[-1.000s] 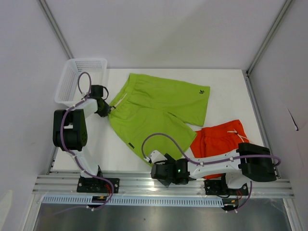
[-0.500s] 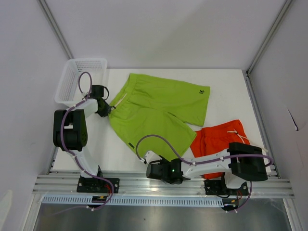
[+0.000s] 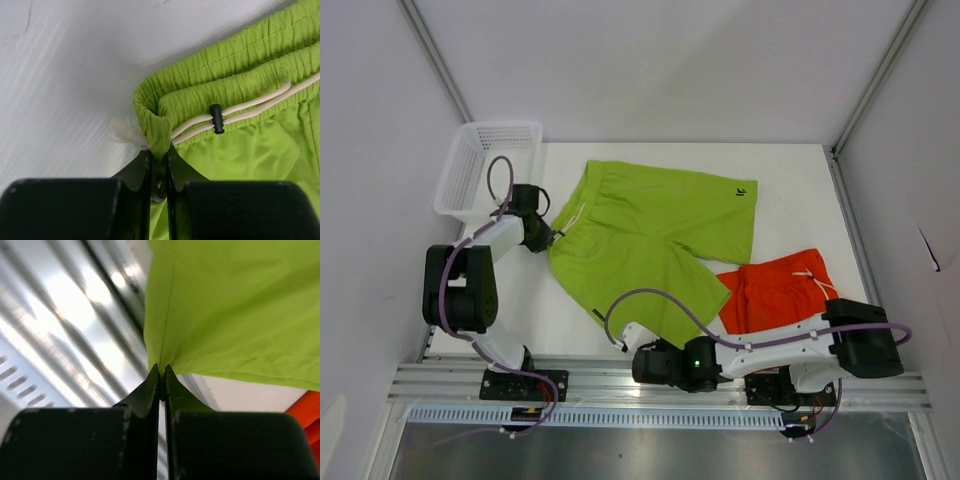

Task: Fold and stack the shorts
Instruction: Fold the shorts

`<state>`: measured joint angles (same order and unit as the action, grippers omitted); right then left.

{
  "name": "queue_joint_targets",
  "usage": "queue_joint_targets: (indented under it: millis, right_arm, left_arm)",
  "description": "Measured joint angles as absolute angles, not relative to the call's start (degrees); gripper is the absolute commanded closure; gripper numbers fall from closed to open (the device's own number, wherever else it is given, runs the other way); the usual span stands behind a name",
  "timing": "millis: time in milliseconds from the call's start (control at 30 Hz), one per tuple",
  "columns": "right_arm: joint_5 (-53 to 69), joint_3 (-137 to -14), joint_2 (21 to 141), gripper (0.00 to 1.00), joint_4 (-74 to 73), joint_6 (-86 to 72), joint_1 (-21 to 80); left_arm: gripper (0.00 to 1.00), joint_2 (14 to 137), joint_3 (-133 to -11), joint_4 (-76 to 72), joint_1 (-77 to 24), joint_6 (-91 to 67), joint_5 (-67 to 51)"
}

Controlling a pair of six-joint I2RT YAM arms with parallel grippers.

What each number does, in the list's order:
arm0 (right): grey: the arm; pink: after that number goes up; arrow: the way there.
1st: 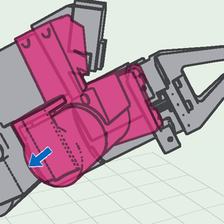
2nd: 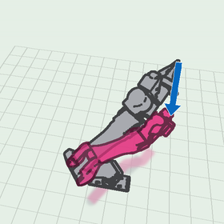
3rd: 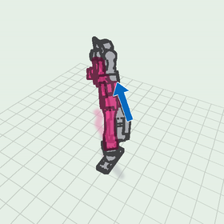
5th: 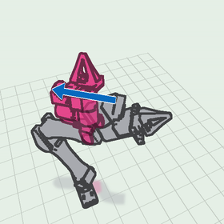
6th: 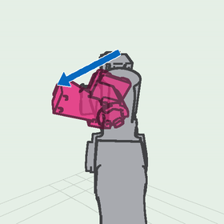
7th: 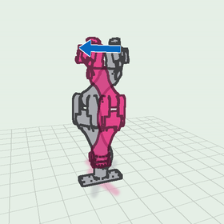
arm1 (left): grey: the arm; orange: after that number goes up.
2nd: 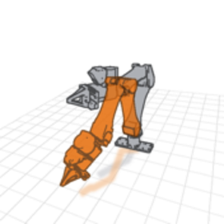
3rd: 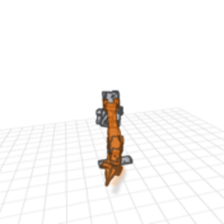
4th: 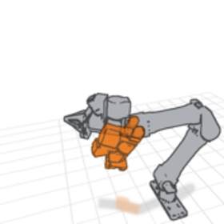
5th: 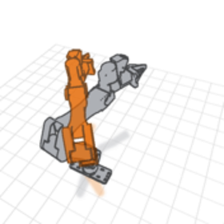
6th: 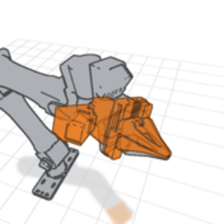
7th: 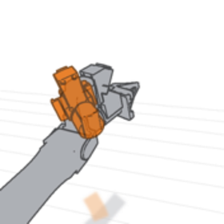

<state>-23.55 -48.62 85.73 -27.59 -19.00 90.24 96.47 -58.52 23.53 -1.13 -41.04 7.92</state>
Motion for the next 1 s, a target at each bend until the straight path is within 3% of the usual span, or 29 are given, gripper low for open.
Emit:
queue_joint_targets:
  millis: [267, 500, 800, 1000]
  right_arm:
    - [-23.2, -48.0, 74.4, 1.00, -32.7, -21.8, 97.4]
    - [-26.0, -49.0, 66.2, 1.00, -41.0, -26.7, 97.8]
    - [-30.0, -59.2, 57.2, 1.00, -49.9, -26.8, 88.8]
    - [-30.8, -65.2, 58.3, 1.00, -51.5, -21.0, 75.1]
  left_arm:
    - [1.00, 87.1, -52.6, 28.3, -1.3, -41.6, 5.3]
    - [1.00, 79.0, -53.1, 37.6, 0.9, -43.8, 4.7]
    - [1.00, 69.8, -54.0, 44.7, 11.4, -47.7, -2.0]
    - [1.00, 73.8, -58.3, 48.3, 12.7, -51.7, -7.1]
